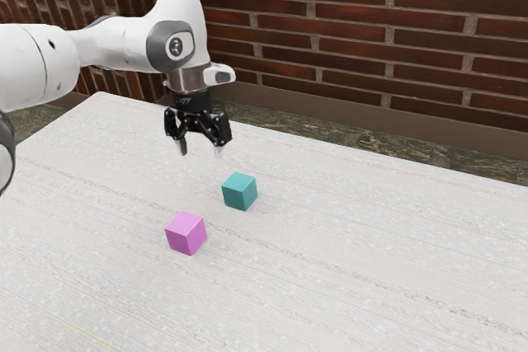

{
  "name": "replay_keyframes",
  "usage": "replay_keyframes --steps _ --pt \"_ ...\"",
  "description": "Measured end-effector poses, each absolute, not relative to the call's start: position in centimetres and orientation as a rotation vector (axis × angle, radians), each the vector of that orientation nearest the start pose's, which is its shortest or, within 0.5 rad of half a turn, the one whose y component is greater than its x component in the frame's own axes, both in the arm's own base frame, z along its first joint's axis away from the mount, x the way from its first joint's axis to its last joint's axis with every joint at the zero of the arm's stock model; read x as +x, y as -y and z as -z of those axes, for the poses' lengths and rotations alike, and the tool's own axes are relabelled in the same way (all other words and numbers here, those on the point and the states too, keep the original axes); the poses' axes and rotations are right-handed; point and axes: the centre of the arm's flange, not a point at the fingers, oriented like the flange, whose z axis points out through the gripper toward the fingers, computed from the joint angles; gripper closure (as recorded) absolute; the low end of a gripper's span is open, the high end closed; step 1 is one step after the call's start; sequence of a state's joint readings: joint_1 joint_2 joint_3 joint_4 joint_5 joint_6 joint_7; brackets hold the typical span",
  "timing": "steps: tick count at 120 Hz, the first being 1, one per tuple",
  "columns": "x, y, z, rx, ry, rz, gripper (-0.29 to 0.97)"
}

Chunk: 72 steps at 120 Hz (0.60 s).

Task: Pick up the blue block with one arm, and put the blue block on the pink block with one arm

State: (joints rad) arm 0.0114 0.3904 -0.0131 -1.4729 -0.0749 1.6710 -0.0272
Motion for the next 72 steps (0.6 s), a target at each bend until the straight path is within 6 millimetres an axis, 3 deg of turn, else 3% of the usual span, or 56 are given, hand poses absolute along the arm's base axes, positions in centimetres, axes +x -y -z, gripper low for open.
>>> replay_keyframes --steps 22,43,72 --pt "67.4 1.9 -36.7 -3.199 0.056 -0.229 0.0" --pt "70.4 3.6 -32.0 -3.213 0.032 -0.132 0.0" --pt "71.2 3.2 -30.8 -3.178 0.014 -0.082 0.0"
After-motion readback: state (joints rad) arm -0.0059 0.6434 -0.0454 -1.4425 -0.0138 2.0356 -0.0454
